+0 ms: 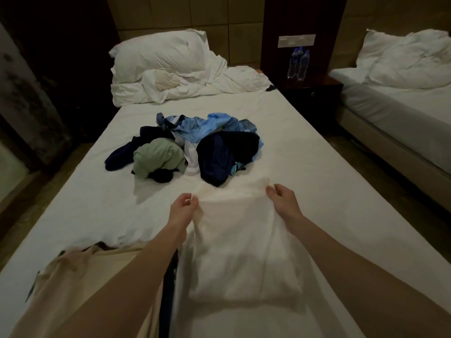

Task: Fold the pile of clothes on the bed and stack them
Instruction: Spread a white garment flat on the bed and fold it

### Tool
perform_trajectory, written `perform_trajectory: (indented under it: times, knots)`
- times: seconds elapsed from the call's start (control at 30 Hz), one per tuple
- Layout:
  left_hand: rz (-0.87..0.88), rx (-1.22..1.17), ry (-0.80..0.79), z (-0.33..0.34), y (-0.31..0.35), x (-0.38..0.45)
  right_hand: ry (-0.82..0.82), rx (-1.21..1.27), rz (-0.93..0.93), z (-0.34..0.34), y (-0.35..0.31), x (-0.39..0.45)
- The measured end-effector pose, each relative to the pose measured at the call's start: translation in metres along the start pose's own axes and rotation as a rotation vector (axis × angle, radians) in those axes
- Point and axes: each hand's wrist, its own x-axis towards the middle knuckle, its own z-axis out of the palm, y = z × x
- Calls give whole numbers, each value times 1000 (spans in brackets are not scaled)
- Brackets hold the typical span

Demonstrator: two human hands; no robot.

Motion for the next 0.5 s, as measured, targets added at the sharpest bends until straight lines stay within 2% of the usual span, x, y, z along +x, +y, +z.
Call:
perform_trajectory:
  times: [0.1, 0.17, 0.2, 0.27, 0.4, 0.5]
  knots:
    - [19, 175, 45, 11, -23, 43, 4, -150, 52, 13, 28, 51]
    - [38, 367, 73, 21, -36, 61, -5, -364, 97, 20, 45, 72]
    - [51, 489, 77, 27, -40, 66, 7, -461, 90, 23, 50, 77]
    - [61, 614, 67, 36, -42, 69, 12, -503, 47, 27, 53, 80]
    - [77, 570, 40, 38, -38, 65, -53, -451, 59, 21, 42, 76]
    - [56, 308, 25, 29, -23, 47, -67, -218, 38, 10, 25, 59]
